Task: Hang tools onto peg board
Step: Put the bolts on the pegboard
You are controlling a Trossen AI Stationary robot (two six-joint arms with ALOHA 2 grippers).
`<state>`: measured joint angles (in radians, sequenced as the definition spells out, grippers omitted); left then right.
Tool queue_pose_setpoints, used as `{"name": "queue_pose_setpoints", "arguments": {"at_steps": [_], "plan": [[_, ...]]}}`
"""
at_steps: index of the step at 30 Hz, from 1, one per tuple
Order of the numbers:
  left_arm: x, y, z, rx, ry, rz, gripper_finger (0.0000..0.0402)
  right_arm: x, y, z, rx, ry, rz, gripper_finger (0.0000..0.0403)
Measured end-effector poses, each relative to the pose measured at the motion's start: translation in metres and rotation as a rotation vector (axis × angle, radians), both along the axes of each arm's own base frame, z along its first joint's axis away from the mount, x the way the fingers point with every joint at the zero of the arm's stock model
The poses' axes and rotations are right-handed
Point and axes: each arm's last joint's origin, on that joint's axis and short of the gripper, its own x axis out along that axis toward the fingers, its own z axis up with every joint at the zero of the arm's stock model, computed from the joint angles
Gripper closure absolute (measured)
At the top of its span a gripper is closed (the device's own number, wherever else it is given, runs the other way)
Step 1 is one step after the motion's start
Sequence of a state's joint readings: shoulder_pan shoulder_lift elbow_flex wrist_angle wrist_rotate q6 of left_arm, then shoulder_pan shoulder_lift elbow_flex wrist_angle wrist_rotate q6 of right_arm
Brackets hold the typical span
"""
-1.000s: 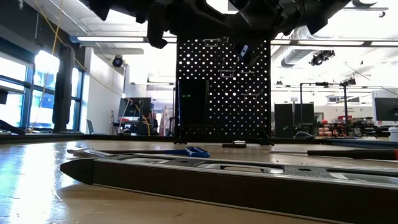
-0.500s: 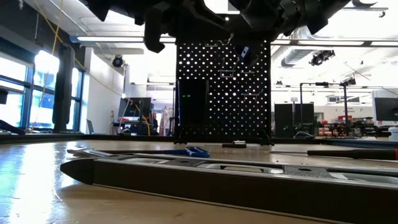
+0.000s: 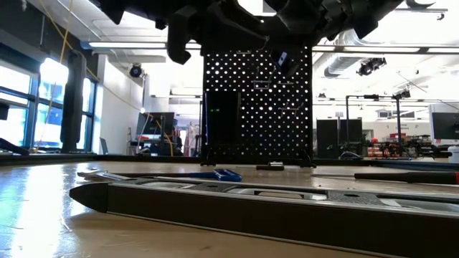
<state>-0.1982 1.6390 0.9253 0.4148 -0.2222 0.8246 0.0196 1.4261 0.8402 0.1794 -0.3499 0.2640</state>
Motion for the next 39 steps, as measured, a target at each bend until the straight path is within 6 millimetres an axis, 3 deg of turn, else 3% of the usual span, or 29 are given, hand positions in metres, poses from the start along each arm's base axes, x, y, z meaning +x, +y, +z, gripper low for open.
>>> {"name": "queue_pose_setpoints", "arguments": {"at_steps": [22, 32, 39], "plan": [[0.0002, 0.0027, 0.0010, 0.146, 0.014, -0.031, 0.0214, 0.0013, 0.0011, 0.0040, 0.036, -0.037, 0.030, 0.0352], [-0.0003, 0.0035, -0.0003, 0.183, 0.031, -0.013, 0.0326, 0.0010, 0.0014, 0.0028, 0.036, -0.031, 0.038, 0.0352], [-0.0005, 0.0028, -0.0008, 0.191, 0.033, -0.010, 0.0332, 0.0009, 0.0017, 0.0024, 0.029, -0.032, 0.041, 0.0348]]}}
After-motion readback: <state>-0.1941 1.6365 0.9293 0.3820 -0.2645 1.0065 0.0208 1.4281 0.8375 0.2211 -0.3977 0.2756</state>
